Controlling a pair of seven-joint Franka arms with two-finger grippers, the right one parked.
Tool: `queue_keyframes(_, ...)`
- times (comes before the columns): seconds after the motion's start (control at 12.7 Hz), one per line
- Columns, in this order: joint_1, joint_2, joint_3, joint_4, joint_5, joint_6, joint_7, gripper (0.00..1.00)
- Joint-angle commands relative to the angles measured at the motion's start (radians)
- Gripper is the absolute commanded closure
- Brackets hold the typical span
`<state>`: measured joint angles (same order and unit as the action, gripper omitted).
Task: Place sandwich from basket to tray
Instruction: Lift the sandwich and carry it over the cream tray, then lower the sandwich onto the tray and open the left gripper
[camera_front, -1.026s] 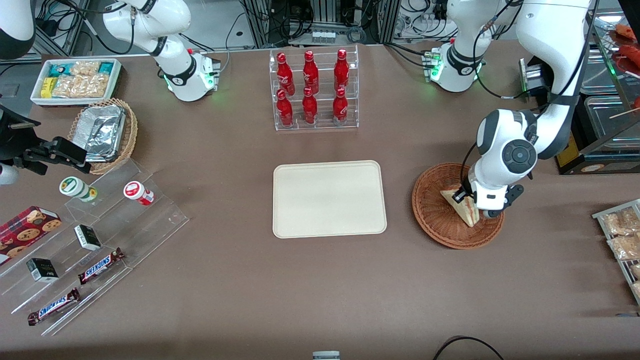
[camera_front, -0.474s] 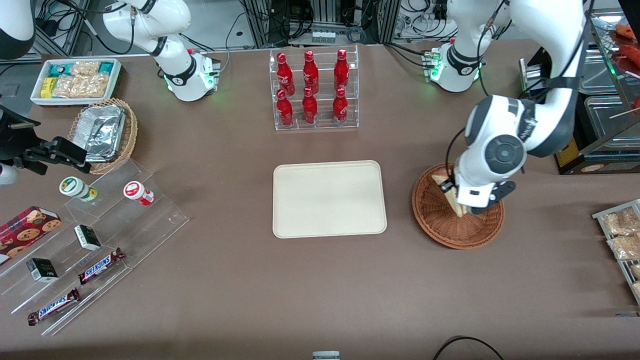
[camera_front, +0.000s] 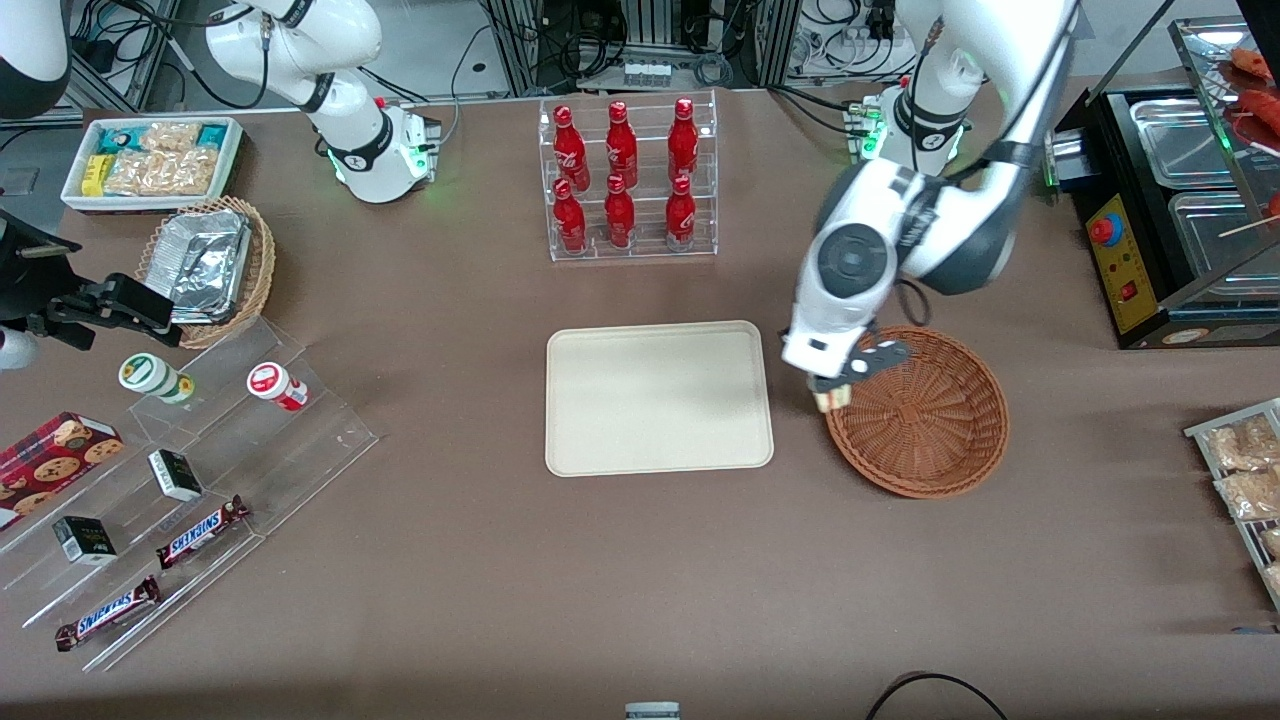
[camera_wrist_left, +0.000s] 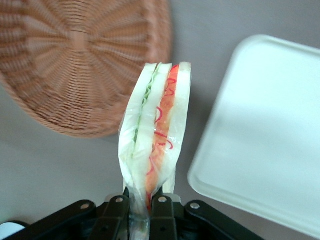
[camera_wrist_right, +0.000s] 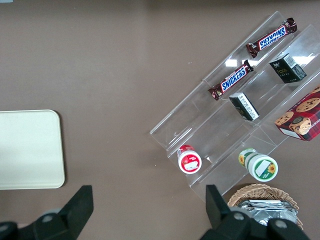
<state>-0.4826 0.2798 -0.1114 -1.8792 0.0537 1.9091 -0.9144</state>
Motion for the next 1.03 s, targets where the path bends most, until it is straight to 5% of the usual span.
queue_keyframes(0.0,-0.079,0.146,0.013,0.167,-0.008,-0.019,-0.011,0.94)
queue_keyframes(0.39,-0.180,0.309,0.007,0.340,-0.083,0.031,-0.035,0.94)
queue_keyframes(0.95,-0.248,0.440,0.009,0.454,-0.074,0.119,-0.129,0.93)
